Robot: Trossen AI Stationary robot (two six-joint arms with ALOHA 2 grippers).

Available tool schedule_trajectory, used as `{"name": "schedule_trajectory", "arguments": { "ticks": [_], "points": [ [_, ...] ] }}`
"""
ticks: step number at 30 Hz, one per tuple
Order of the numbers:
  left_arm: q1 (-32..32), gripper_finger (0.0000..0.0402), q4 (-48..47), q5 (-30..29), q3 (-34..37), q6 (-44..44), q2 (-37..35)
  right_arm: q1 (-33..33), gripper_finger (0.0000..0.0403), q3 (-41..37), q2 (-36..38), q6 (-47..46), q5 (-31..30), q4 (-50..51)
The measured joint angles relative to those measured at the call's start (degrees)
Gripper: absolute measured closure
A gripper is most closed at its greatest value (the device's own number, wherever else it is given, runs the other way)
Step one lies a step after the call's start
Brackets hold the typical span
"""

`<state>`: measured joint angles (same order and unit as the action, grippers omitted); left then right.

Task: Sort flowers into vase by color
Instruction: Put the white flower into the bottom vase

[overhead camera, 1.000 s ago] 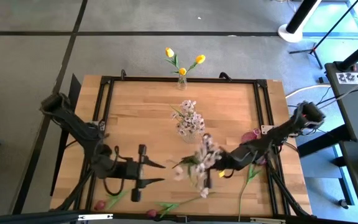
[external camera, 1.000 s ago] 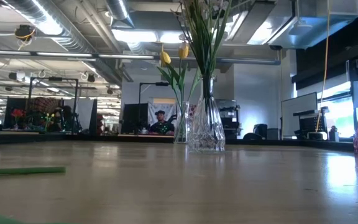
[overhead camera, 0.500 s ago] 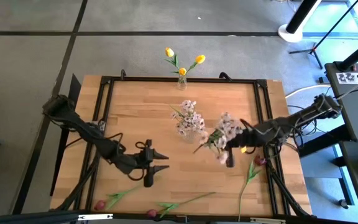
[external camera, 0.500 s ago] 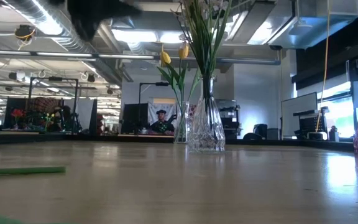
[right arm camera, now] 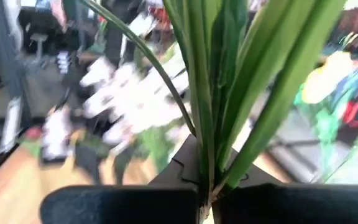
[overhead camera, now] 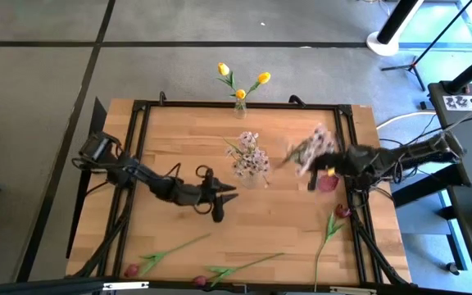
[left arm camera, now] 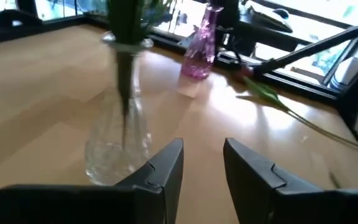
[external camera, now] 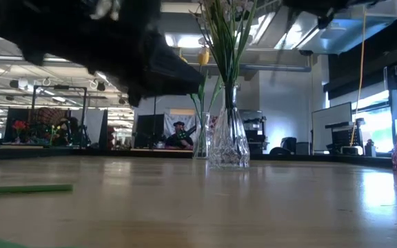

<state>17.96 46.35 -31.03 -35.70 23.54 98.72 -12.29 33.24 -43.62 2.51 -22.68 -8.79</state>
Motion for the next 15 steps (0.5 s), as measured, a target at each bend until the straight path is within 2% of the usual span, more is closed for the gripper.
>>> {"name": "schedule_trajectory", "arguments": {
  "ticks": [5,9,12,15],
  "points": [
    [-6.3,0.0300,2.7,9.4,-0.1,-1.2,1.7,12.2,0.0400,-0.3,-0.4,2.4,15.6,-6.2],
    [-9.0,0.0305,3.0,10.7,-0.6,-2.9,4.0,17.9,0.0400,-0.3,-4.6,0.7,25.7,-12.1],
    [-10.5,0.0306,3.1,12.0,-3.0,-4.5,6.0,19.5,0.0400,-0.2,-8.9,-0.8,30.7,-17.7],
    [-12.0,0.0306,1.6,11.8,-5.3,-7.5,7.1,20.2,0.0400,-0.2,-12.9,-0.9,31.7,-21.0]
  ]
}}
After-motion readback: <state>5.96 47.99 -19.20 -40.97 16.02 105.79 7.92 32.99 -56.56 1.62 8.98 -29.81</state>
